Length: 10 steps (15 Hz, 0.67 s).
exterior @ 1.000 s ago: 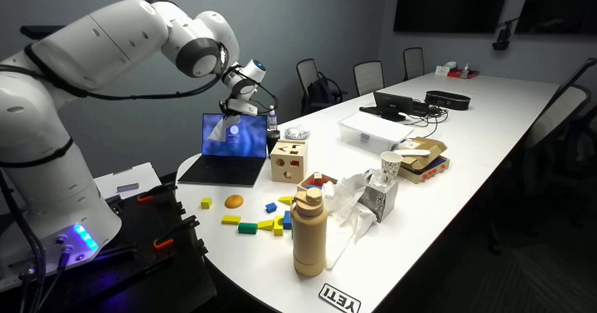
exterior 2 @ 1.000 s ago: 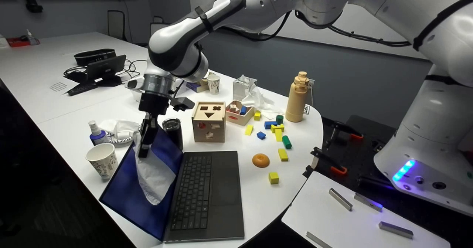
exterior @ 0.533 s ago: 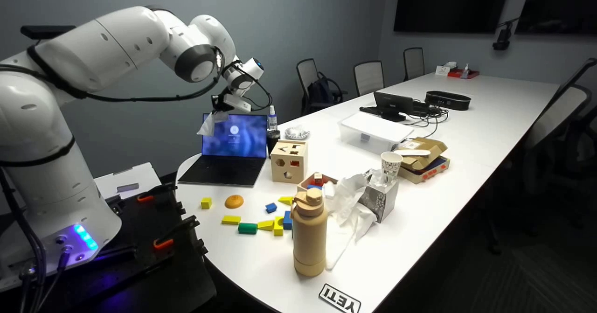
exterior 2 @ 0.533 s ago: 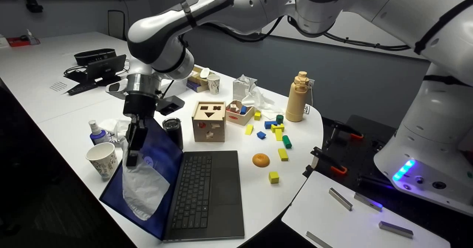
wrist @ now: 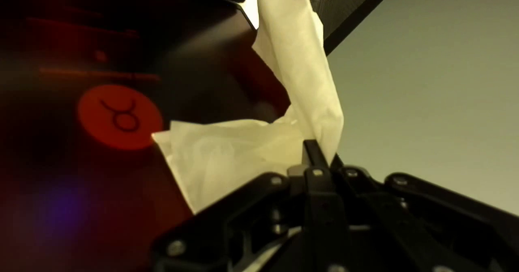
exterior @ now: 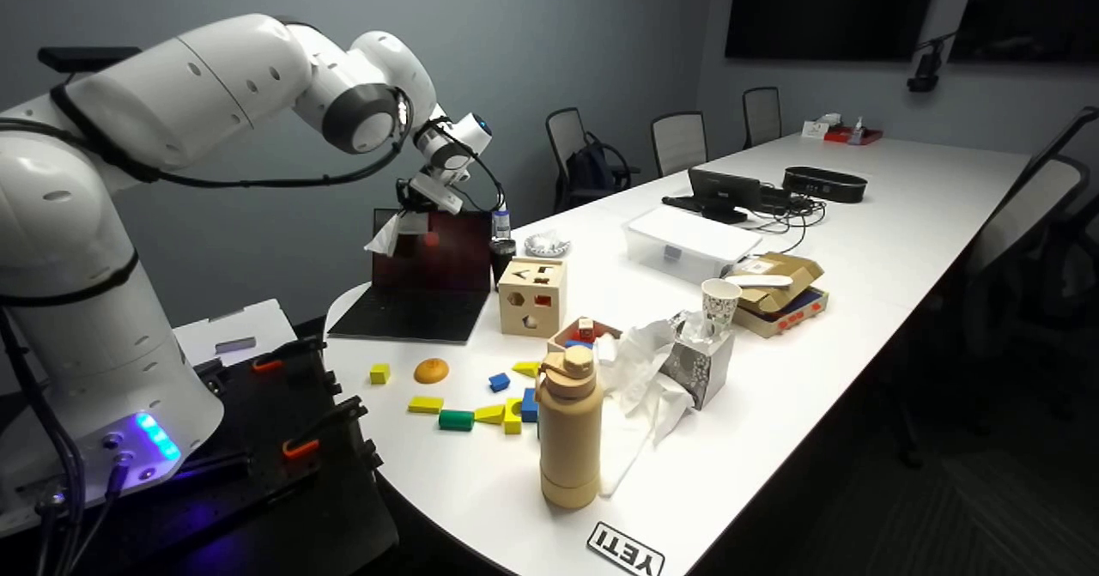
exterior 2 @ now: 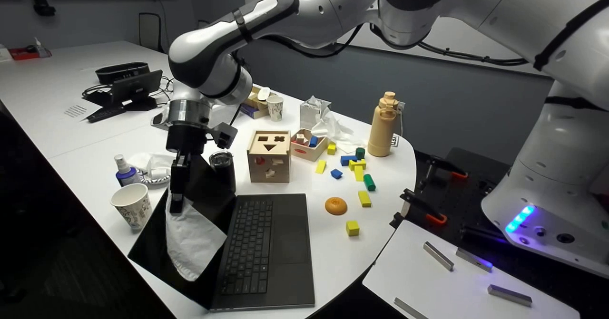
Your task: Use one napkin to wipe the laptop.
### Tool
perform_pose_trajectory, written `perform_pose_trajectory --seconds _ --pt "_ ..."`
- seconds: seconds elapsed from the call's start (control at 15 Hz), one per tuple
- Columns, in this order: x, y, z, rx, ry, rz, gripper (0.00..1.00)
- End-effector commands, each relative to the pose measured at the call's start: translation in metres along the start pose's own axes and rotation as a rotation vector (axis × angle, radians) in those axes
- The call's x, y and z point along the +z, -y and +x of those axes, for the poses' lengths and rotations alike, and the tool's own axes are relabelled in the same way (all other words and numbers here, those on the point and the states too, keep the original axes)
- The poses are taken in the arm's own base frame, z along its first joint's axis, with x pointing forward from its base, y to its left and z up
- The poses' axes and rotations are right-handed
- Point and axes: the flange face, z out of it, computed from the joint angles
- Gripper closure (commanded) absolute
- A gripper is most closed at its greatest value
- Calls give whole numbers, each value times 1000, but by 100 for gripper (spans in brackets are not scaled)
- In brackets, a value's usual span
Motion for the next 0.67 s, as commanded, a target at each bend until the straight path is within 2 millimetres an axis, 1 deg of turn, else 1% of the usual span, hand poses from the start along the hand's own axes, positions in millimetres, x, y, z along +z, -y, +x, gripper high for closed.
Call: perform_pose_trajectory --seconds 0.0,0.13,0.6 --pt "-9 -9 -1 119 -23 -60 100" --pt "-13 -14 -4 166 -38 -93 100" --pt "-28 -22 -11 343 -121 -214 100"
